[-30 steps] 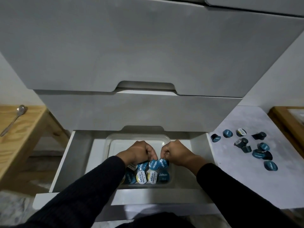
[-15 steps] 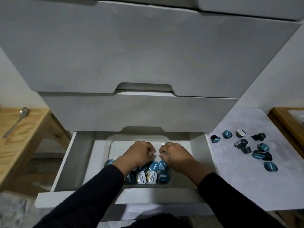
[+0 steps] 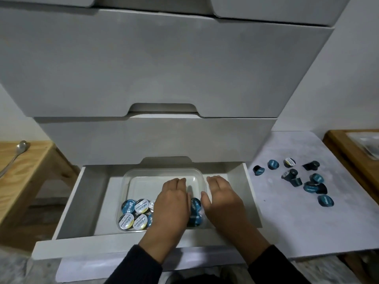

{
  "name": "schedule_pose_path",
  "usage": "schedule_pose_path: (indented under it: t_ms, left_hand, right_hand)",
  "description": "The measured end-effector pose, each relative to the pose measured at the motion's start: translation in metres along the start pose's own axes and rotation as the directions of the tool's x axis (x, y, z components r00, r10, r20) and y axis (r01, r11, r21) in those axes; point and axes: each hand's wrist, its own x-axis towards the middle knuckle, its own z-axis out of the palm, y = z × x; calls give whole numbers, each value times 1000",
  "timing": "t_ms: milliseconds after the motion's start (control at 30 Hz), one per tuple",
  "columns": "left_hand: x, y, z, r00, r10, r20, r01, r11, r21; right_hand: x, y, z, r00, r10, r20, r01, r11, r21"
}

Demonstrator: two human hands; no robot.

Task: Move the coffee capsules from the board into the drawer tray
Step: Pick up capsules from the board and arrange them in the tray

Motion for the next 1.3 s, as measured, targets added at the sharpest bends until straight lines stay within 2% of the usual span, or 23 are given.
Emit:
schedule_pose_path:
  t_ms: [100, 167, 333, 400, 500, 700, 900, 1133, 1300]
  left_hand:
    - [-2, 17, 4, 1000, 16, -26, -17, 999, -50]
    - [-1, 36, 8, 998, 39, -43, -43, 995, -87]
    - [8, 107, 25, 989, 94, -115, -113, 979, -170]
    - [11, 143, 37, 985, 124, -119, -145, 971, -192]
    - [15, 195, 64, 988, 138, -70, -151, 958, -242]
    - [27, 268, 136, 984, 139, 113, -99, 947, -306]
    - [58, 304, 192, 975, 37, 219, 45, 933, -356]
    - [91, 319, 229, 987, -29, 158, 89, 918, -387]
    - [104, 329, 240, 990, -40, 134, 90, 913, -397]
  right_hand:
    - [-5, 14, -21, 991, 95, -94, -83, 989, 120]
    - [-10, 30, -32, 982, 161, -104, -139, 971, 192]
    - [-32, 107, -49, 991, 135, 12, -135, 986, 101]
    - [-45, 143, -59, 973, 229, -12, -224, 961, 165]
    - [-65, 198, -68, 917, 397, 38, -397, 899, 187]
    - [-103, 301, -65, 836, 518, 182, -546, 821, 168]
    - [-122, 360, -49, 791, 541, 285, -600, 778, 186]
    - [-114, 388, -22, 750, 529, 397, -636, 741, 216]
    - [-111, 394, -9, 747, 526, 407, -638, 739, 216]
